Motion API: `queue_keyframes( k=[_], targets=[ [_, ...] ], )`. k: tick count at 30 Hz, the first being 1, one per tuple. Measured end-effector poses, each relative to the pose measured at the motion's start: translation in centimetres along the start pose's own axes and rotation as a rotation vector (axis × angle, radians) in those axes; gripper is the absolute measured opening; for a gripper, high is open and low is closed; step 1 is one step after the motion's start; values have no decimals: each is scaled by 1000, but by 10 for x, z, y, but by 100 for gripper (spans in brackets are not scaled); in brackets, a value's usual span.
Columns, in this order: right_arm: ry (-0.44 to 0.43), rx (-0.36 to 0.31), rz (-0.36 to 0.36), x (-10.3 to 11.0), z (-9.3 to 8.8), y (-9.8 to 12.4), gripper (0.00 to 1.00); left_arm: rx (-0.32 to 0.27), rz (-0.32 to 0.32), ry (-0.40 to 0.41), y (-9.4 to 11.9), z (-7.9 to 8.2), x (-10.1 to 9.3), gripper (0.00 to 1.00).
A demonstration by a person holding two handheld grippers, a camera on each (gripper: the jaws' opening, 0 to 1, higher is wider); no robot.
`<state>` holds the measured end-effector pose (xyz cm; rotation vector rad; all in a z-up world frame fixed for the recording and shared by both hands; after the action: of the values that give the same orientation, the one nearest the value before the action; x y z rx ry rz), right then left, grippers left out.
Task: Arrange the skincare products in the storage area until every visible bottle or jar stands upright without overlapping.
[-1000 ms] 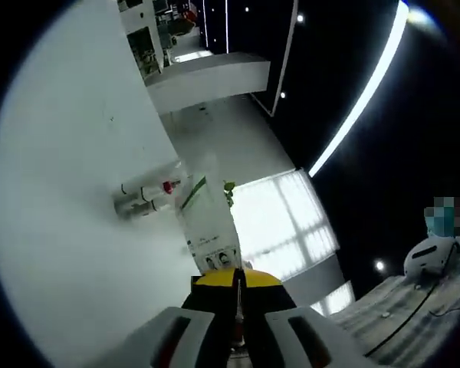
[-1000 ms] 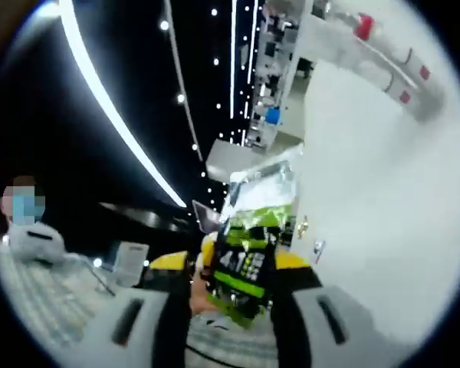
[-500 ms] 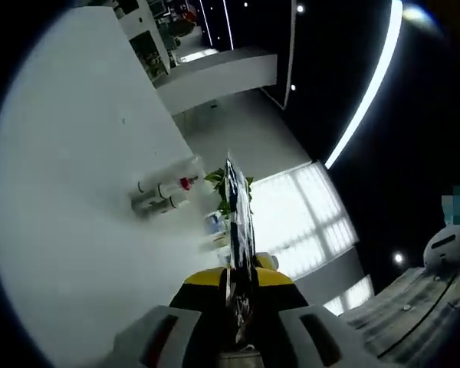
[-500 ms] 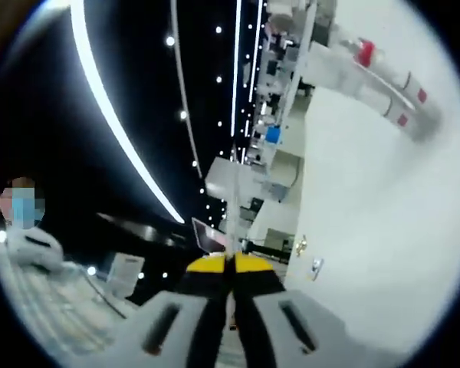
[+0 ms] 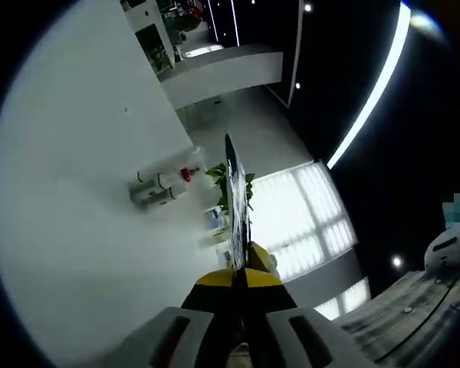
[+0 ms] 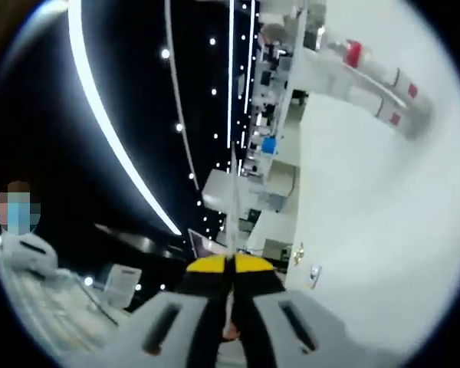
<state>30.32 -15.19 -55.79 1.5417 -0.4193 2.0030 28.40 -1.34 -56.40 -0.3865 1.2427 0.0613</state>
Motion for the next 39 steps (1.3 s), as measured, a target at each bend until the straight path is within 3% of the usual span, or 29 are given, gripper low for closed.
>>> queue_keyframes(
  k=[7,14,17,19,22,27,30,32,36,39],
  targets=[
    [71,24,-11,1,0,0,5,62,10,-1,4,3,-1,1],
    [70,-2,-21,1,11,-3,12,212,-31,-30,-1,-11,-8,1],
    [82,-16,-41,0,16,-4,10,255,-43,-32,-3,-18,-10,1],
    [91,4,-38,1,15,-3,3,275,-40,-36,-4,-22,-9,1],
    [123,-7,-42,4,16,-3,1,258,24,-62,-2,-21,-1,2],
    [133,21,-32,4,11,-6,0,158,8,-21,-6,-15,-1,12],
    [152,48,-31,6,4,-9,0,120,8,-8,-7,-9,-1,10],
    [148,55,-18,8,1,-11,1,124,10,-7,-6,-8,0,3],
    [156,55,-22,8,2,-12,1,111,17,17,-5,-7,-1,2],
    [152,46,-20,9,3,-13,10,94,23,25,-4,-6,0,2]
  ],
)
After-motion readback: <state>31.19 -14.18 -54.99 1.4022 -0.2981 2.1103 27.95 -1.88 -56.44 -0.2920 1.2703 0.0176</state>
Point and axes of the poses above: the point that each gripper's makers call its tool centre point, and the gripper's own axes: y roughly backward along the fingers, x roughly to its left, z roughly out of its top, the point moved 6 cm from there along y, roughly backward along the fingers, and after that the axes turned 15 degrees about -z, right-handed, at the moved point
